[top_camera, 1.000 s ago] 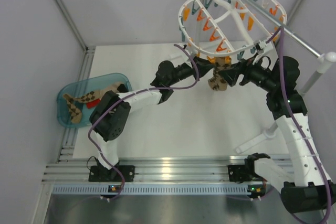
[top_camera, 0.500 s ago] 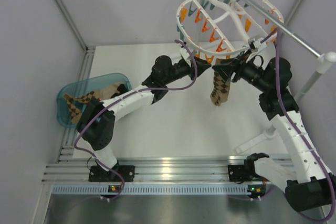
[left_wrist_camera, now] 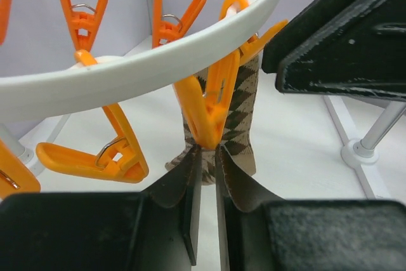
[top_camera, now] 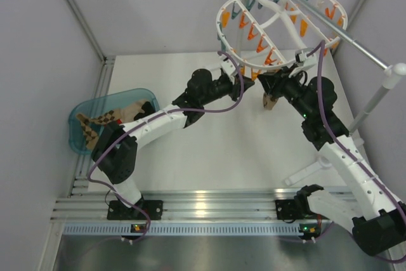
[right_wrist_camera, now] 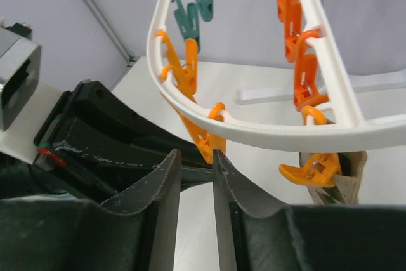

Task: Clip the socks to the hanger
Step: Open the clamp at the hanger.

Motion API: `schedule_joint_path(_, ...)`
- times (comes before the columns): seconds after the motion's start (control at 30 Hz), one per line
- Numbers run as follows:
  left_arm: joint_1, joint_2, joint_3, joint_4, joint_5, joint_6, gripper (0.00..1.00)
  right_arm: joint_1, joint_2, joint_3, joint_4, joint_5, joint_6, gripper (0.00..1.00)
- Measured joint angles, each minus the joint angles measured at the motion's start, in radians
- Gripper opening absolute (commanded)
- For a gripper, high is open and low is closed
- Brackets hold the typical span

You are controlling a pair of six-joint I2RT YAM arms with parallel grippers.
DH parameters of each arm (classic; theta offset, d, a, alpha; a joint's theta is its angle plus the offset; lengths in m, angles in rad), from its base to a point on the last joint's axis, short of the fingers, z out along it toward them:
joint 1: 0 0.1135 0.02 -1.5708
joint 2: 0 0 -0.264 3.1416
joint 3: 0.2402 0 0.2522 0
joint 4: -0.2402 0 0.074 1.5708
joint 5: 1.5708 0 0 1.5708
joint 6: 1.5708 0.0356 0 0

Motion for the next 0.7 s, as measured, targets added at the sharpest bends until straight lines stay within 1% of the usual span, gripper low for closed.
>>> schedule_joint_path(0.03, 0.000, -0.003, 0.000, -0.003, -0.002, 0.000, 0.00, 0.004, 0.000, 0.000, 0.001, 0.022, 0.000, 0.23)
schedule_joint_path(0.17, -0.001, -0.012, 0.000, -0.008, -0.003, 0.008, 0.00, 0.012, -0.002, 0.000, 0.002, 0.098, 0.002, 0.22)
schedule_joint_path(0.47, -0.002, -0.012, 0.000, -0.014, -0.003, 0.007, 0.00, 0.020, 0.002, -0.008, 0.035, 0.143, 0.030, 0.24)
schedule_joint_path(0.5, -0.002, -0.012, 0.000, -0.014, 0.000, 0.007, 0.01, 0.020, 0.002, -0.008, 0.040, 0.146, 0.030, 0.24)
schedule_joint_path(0.53, -0.002, -0.012, 0.000, -0.014, 0.003, 0.007, 0.12, 0.020, 0.002, -0.011, 0.047, 0.148, 0.030, 0.24)
schedule_joint_path(0.67, -0.002, -0.012, -0.010, 0.009, 0.014, 0.002, 0.40, 0.020, 0.001, -0.023, 0.054, 0.153, 0.029, 0.25)
schedule_joint_path(0.7, -0.002, -0.012, -0.017, 0.023, 0.017, -0.002, 0.43, 0.020, 0.000, -0.027, 0.055, 0.154, 0.029, 0.26)
